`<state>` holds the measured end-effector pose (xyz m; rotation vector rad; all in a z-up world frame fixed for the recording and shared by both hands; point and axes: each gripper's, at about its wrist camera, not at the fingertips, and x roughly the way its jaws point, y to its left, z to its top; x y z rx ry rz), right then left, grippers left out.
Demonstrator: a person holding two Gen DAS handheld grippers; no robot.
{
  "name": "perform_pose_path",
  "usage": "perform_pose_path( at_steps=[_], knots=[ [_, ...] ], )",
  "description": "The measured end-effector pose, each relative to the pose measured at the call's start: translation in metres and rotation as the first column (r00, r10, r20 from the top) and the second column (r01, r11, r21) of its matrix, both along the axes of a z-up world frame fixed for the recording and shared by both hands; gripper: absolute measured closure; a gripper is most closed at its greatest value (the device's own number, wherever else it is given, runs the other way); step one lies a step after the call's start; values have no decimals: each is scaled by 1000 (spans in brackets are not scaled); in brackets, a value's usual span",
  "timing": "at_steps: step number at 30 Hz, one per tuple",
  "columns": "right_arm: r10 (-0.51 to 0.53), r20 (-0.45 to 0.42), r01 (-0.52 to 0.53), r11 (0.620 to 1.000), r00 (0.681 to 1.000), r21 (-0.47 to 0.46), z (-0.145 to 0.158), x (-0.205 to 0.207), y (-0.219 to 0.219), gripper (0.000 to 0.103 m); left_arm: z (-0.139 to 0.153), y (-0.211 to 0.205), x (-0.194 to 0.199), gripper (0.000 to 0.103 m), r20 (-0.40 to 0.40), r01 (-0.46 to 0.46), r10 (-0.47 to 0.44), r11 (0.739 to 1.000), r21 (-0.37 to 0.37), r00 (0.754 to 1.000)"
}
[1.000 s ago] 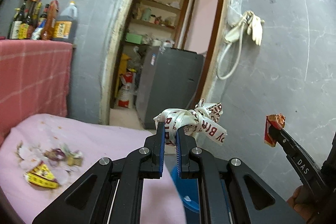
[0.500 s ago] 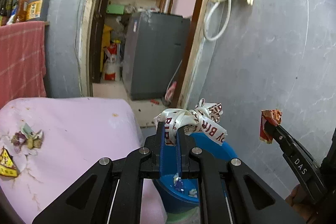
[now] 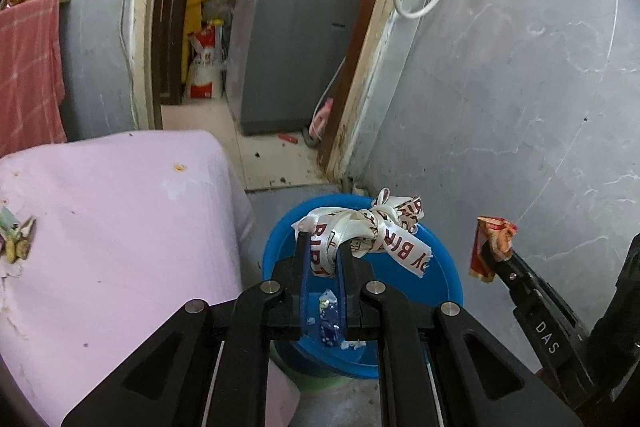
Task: Collect trash
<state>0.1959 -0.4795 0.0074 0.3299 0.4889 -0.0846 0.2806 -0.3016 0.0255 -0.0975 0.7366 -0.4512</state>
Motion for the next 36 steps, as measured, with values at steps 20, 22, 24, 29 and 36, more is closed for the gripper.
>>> perform_pose_path(
  at_steps=[20, 22, 24, 29, 36],
  knots=[
    [-80, -138, 78, 997, 987, -19, -12, 28, -12, 40, -11, 6, 17, 71, -67, -2, 1, 1000, -26, 998],
    [-95, -189, 90, 995, 977, -37, -16, 33, -12, 28, -9, 10, 17, 71, -67, -11, 9, 999, -31, 998],
    [-99, -212, 94, 995, 972, -33, -20, 35, -13, 28, -6, 13, 18, 71, -64, -14, 12, 999, -34, 998],
    [-102, -238, 100, 995, 966, -22, -25, 34, -14, 22, -6, 14, 18, 71, -63, 0, -3, 999, -46, 998],
    [-69, -206, 72, 997, 976, 7, -20, 29, -14, 21, -7, 8, 17, 71, -66, 69, -73, 996, -56, 995]
  ],
)
